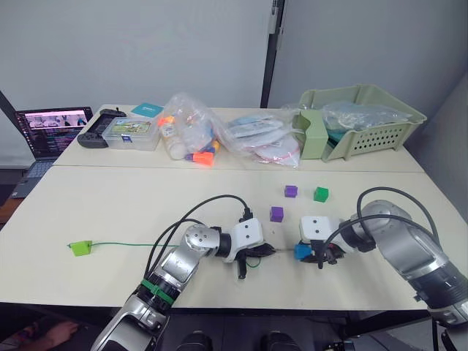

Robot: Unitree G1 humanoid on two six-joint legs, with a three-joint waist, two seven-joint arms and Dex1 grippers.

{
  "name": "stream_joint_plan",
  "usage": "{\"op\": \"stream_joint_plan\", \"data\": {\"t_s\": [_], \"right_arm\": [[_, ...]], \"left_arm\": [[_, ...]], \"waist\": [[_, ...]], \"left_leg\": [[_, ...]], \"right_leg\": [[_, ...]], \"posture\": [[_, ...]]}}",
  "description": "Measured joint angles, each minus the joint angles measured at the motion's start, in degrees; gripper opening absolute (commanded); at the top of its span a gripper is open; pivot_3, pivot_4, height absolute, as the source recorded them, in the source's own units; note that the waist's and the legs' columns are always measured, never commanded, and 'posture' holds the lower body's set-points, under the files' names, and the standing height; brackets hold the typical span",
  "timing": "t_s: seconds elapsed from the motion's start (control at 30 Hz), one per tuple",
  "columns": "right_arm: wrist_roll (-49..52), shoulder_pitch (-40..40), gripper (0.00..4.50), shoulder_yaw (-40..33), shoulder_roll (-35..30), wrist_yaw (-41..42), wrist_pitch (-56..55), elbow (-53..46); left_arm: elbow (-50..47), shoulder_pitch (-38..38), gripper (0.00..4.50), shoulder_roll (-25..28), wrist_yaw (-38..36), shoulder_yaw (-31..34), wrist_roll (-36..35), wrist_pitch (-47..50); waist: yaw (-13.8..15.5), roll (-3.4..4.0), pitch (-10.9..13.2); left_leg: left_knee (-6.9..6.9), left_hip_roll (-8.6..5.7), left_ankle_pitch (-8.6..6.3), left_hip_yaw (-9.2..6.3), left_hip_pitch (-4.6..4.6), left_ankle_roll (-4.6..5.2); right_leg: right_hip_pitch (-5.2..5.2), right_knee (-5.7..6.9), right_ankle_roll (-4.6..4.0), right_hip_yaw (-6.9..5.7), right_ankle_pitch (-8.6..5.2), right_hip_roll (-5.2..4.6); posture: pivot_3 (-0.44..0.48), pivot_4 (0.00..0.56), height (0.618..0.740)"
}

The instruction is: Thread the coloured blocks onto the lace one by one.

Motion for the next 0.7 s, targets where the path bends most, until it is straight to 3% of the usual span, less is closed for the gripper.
{"op": "stream_joint_plan", "data": {"t_s": [0.7], "right_arm": [[0.0, 0.0, 1.34, 0.0, -0.6, 0.7, -0.3, 0.2]], "left_arm": [[-1.4, 0.2, 0.0, 0.1, -1.9, -0.2, -2.4, 0.9]], "waist": [[0.6, 0.0, 0.0]], "left_leg": [[0.01, -0.02, 0.0, 0.04, -0.03, 0.0]], "right_leg": [[0.0, -0.04, 0.01, -0.01, 0.0, -0.02]], "posture": [[0.0, 0.15, 0.74]]}}
